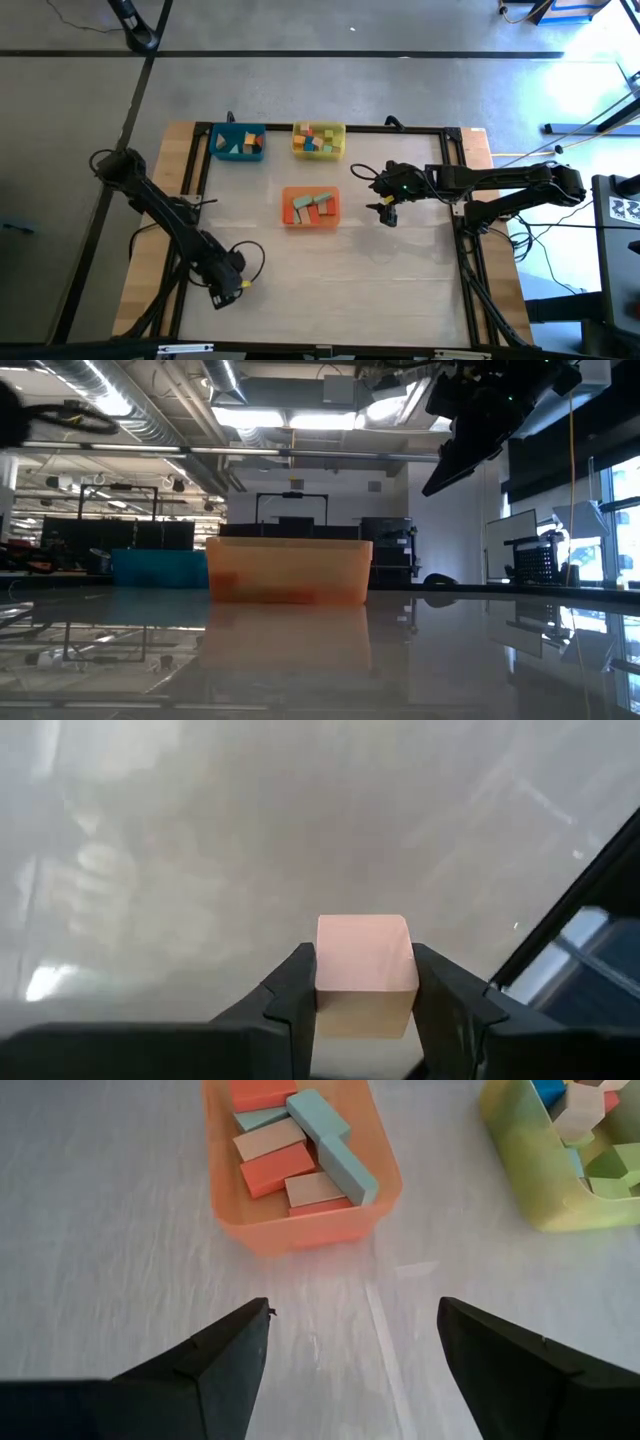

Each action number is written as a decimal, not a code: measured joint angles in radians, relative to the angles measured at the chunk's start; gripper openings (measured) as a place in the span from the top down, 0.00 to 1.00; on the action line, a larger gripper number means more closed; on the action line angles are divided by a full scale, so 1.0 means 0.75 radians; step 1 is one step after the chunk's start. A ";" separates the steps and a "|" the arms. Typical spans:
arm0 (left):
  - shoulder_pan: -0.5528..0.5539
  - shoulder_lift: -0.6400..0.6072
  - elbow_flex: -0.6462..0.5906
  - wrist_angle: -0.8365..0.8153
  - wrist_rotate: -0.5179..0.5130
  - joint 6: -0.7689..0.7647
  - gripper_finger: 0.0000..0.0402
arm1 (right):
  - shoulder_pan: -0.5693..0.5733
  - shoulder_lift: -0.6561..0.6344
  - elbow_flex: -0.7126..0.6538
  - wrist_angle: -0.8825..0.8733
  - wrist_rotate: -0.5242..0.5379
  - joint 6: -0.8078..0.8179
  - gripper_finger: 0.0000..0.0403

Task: Sort blocks by size
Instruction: Put the brown square block into the yellow bin, then return to Home Position

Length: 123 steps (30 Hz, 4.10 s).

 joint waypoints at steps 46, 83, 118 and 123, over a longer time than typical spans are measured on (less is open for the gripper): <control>1.386 -0.460 -0.085 0.070 -1.309 1.281 0.71 | -0.003 -0.001 0.000 0.012 0.231 -0.014 0.28; 1.821 0.558 0.260 1.548 -0.310 1.798 0.68 | -0.367 0.124 -0.001 0.495 0.047 -0.212 0.28; 1.565 -0.315 -0.222 1.114 -0.298 1.916 0.73 | -0.366 0.019 0.000 0.318 -0.145 -0.075 0.79; 1.564 -0.530 -0.457 1.210 -0.128 1.855 0.81 | -0.366 0.018 -0.005 0.305 -0.246 -0.072 0.94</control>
